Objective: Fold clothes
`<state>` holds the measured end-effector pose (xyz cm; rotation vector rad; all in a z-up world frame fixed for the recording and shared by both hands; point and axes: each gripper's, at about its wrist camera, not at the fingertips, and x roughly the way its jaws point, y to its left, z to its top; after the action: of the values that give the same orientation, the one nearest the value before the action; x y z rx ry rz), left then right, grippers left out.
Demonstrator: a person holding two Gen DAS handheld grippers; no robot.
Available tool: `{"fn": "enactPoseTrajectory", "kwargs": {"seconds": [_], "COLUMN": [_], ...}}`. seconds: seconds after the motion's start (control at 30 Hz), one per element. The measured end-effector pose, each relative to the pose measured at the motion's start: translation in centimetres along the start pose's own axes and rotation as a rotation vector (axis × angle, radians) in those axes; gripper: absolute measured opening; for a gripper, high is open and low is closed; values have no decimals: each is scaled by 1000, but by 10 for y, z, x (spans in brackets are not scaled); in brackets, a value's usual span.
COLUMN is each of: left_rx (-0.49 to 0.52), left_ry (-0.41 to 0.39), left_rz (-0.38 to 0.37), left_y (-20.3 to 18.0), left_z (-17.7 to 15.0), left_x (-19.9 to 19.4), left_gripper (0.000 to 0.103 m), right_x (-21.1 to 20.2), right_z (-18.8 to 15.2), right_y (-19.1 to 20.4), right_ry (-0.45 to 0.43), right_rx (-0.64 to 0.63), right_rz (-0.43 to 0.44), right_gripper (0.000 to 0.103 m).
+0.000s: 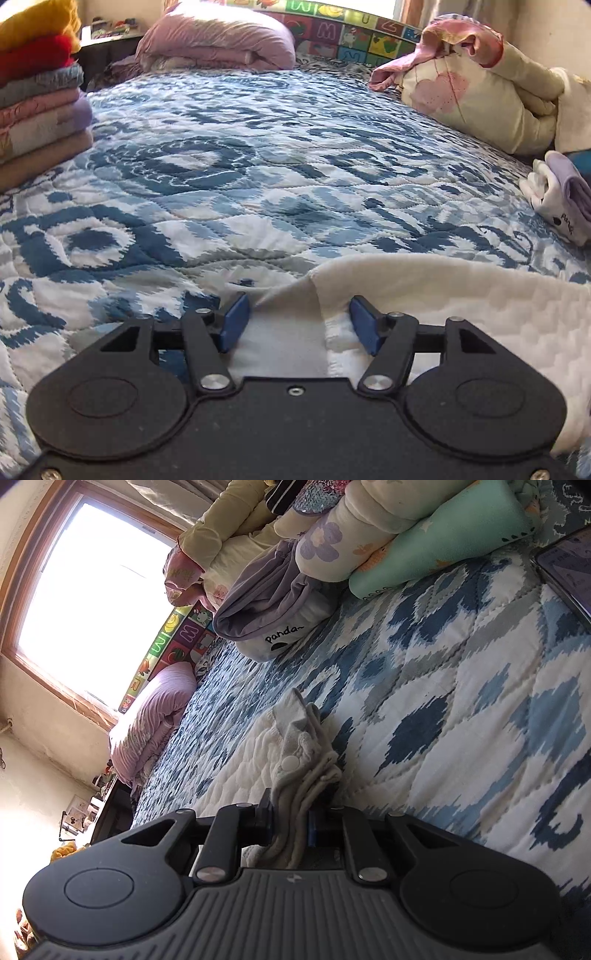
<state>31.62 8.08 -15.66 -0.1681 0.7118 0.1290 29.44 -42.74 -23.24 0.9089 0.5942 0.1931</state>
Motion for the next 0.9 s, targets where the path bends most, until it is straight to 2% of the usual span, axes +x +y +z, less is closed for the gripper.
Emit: {"fn": "enactPoseTrajectory", "kwargs": {"seconds": [0.07,0.13,0.2,0.3,0.47,0.53,0.63,0.67,0.73,0.8,0.83,0.9], "left_rx": [-17,-64,-111,-182,-245,-194,-6,95,243,299,291,202], "left_ry": [-65,-80,-85,-91,-162,-205,-256,-234,-95,-99,-94,-104], "left_rz": [39,55,28,0,-79,-142,-271,-285,-240,-199,-205,-321], "left_y": [0,8,19,29,28,11,-31,-50,-77,-89,-89,-76], "left_z": [-3,-12,-25,-43,-57,-58,-66,-72,-84,-90,-87,-74], "left_x": [-16,-31,-45,-59,-78,-87,-91,-85,-57,-52,-53,-63], "left_gripper": [62,62,63,75,78,78,77,77,77,81,81,81], "right_x": [0,1,2,2,-2,-3,-2,-1,0,0,0,-2], "right_z": [-1,-2,-1,-2,-7,-8,-9,-10,-12,-14,-15,-14], "right_y": [1,2,2,2,3,3,6,9,15,20,21,22], "right_ry": [-6,-11,-16,-25,-51,-58,-66,-70,-79,-90,-95,-103], "right_rx": [-7,-9,-9,-10,-28,-37,-52,-67,-101,-135,-148,-153], "right_rz": [-7,-12,-15,-13,-6,-6,-25,-41,-68,-87,-91,-86], "right_gripper": [15,15,15,15,15,16,15,15,16,16,17,18]}}
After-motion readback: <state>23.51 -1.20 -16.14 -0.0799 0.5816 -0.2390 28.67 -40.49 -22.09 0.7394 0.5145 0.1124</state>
